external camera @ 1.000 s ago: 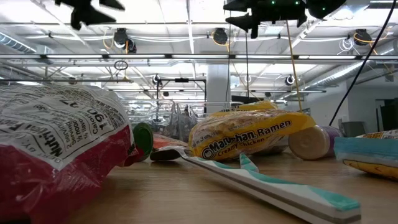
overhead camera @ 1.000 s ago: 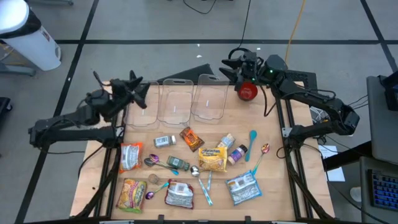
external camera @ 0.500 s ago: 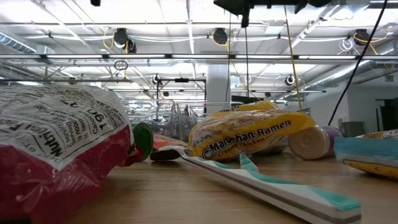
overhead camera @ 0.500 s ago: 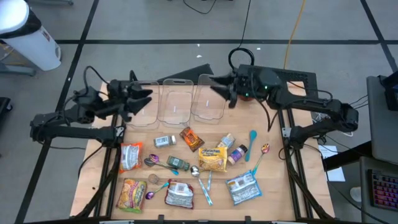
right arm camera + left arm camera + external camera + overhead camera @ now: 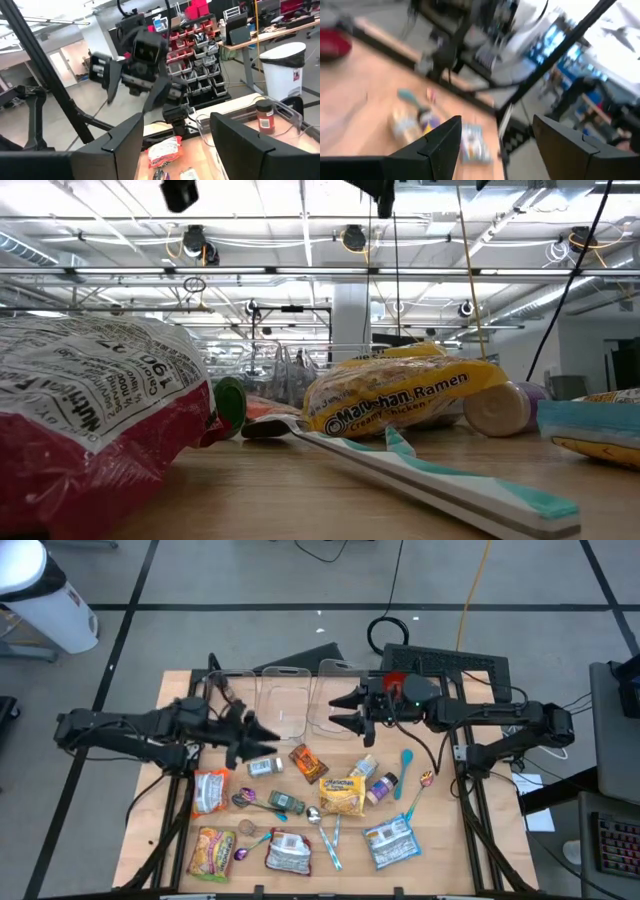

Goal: Pick & Place Food Item
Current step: Put the white spice bottle into the left transparent bin

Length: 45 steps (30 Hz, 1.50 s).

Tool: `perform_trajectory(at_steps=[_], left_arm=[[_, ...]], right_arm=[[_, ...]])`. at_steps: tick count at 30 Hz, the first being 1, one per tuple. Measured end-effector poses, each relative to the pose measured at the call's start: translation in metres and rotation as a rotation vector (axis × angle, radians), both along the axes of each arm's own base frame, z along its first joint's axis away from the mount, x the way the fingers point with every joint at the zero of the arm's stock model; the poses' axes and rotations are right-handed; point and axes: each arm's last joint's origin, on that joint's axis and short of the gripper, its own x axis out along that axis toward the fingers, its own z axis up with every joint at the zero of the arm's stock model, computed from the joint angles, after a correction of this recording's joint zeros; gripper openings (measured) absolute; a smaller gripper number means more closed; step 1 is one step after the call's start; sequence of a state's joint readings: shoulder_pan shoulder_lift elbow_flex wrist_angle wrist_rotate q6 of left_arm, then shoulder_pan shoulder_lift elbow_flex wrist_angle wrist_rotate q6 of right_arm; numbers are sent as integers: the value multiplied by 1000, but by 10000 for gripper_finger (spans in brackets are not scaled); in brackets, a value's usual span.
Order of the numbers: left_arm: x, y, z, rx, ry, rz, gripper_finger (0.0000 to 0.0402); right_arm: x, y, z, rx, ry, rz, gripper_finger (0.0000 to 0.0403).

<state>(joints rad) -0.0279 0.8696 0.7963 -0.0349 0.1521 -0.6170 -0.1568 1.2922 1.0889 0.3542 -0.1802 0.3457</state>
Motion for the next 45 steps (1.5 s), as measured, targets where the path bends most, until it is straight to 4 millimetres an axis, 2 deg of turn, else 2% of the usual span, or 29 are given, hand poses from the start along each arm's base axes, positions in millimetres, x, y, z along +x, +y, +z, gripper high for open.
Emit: perform_trajectory(at_steps=[4,11,14,16,19,25,29,38,45], left_arm=[[-7,-13,-5,-4,196,-27,250],[-35,-30,15,134,586,23,250],[-40,-36,28,188,650,41,250],[-39,-42,29,250,710,43,250],[-30,-51,23,359,775,44,250],[-9,-66,-2,538,914,-23,250],[8,-67,-16,519,993,67,250],[44,-50,-37,413,1063,167,250],[62,-39,-55,393,1145,191,250]], right_arm=[[-1,1,0,1,2,2,219],[0,-2,-4,-43,47,-8,219],[-1,-4,-5,-60,54,-16,219],[-1,-4,-6,-84,61,-17,219],[-1,-5,-8,-130,82,-20,219],[-2,-14,-9,-184,97,-49,219],[-6,-29,-8,-202,90,-82,219],[-26,-75,-8,-175,86,19,219],[-37,-94,-8,-133,82,87,219]])
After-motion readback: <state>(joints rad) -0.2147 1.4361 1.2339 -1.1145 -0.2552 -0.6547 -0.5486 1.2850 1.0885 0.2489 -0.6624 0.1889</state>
